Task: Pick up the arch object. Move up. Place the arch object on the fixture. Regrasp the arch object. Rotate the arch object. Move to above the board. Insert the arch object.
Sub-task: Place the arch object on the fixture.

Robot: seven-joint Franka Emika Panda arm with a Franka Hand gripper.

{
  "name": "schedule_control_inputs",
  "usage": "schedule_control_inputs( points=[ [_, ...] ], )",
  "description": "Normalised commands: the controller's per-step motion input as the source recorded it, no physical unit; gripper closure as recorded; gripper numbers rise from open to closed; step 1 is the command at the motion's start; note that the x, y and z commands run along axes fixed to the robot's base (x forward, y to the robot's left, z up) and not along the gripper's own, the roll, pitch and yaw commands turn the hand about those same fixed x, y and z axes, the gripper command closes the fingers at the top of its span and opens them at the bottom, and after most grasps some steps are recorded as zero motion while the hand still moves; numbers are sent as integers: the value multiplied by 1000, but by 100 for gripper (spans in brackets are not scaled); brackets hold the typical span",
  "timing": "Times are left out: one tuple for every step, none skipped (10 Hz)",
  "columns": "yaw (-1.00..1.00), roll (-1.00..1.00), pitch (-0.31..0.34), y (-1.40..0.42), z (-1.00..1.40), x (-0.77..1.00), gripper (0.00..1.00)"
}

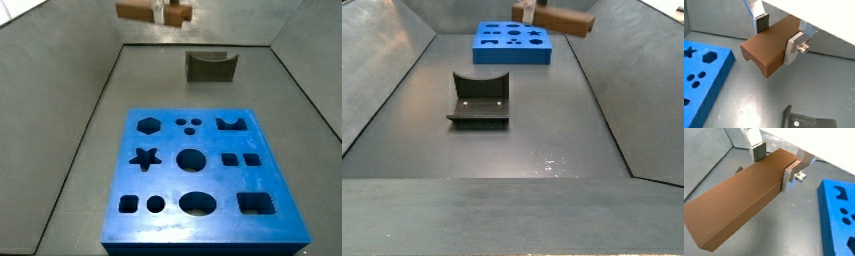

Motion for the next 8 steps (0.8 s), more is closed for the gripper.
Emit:
schedule_control_inputs(
  points=[
    [-1000,-39,11,491,205,1000,100],
    [-1000,-39,12,489,181,1000,100],
    [-1000,-46,28,388,140,1000,100],
    [-1000,-49,36,331,121,1000,100],
    [-1000,-56,51,271,92,1000,100],
    [-1000,-62,62,232,81,1000,100],
    [-1000,-72,81,174,59,1000,100],
    [-1000,-78,90,154,52,1000,100]
  ],
)
